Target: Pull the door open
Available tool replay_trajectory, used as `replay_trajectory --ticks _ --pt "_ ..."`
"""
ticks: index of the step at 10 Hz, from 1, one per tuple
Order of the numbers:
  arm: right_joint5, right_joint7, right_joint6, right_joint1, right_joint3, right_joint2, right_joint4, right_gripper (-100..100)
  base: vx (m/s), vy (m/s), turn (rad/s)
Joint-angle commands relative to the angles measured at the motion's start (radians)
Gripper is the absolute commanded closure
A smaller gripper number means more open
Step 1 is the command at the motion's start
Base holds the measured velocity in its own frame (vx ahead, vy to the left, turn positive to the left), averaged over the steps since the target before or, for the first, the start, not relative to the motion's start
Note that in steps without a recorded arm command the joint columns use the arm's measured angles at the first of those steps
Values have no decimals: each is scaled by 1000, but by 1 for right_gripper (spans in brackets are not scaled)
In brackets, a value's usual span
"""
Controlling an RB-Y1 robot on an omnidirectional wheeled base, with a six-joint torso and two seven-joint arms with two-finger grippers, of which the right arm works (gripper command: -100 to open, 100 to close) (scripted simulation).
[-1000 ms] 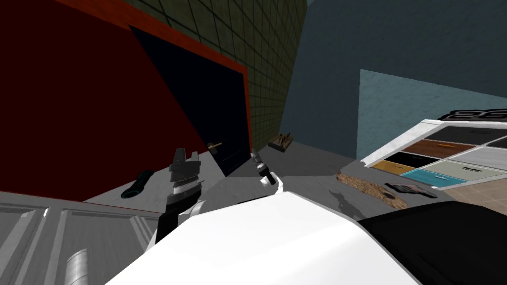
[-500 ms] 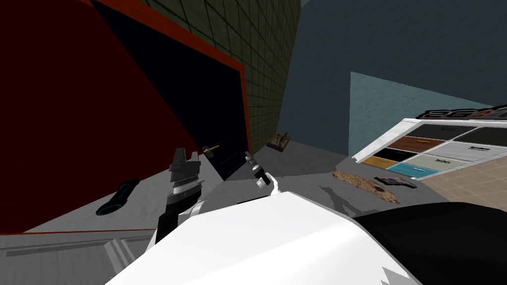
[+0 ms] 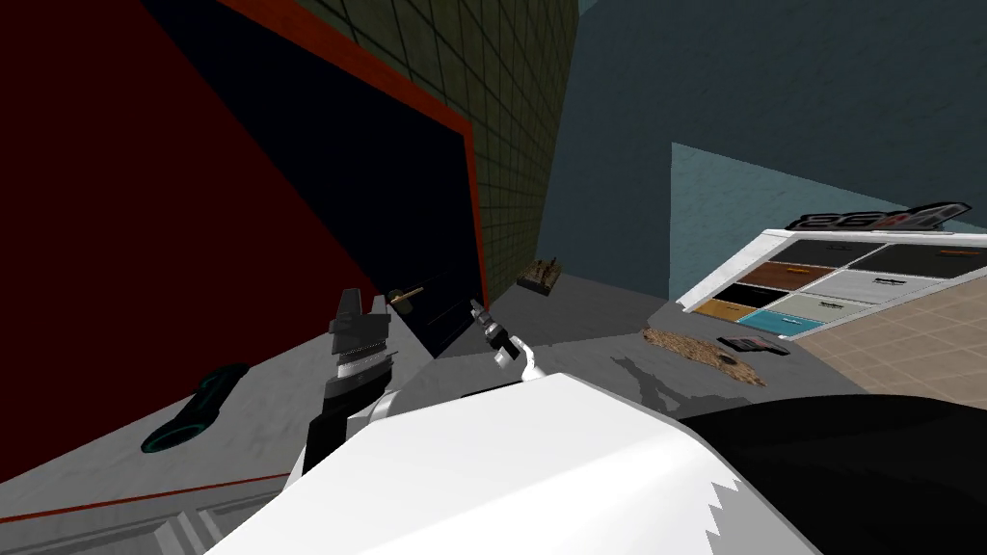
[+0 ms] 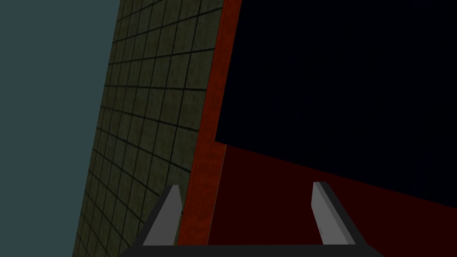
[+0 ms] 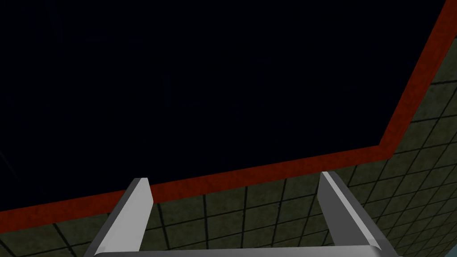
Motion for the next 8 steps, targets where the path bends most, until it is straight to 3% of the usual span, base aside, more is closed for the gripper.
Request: replay_trajectory --ticks 1,8 --pt "-3 -12 10 -24 27 3 35 -100 75 86 -98" --pt "-16 -56 46 -140 148 45 225 -100 106 158 -121"
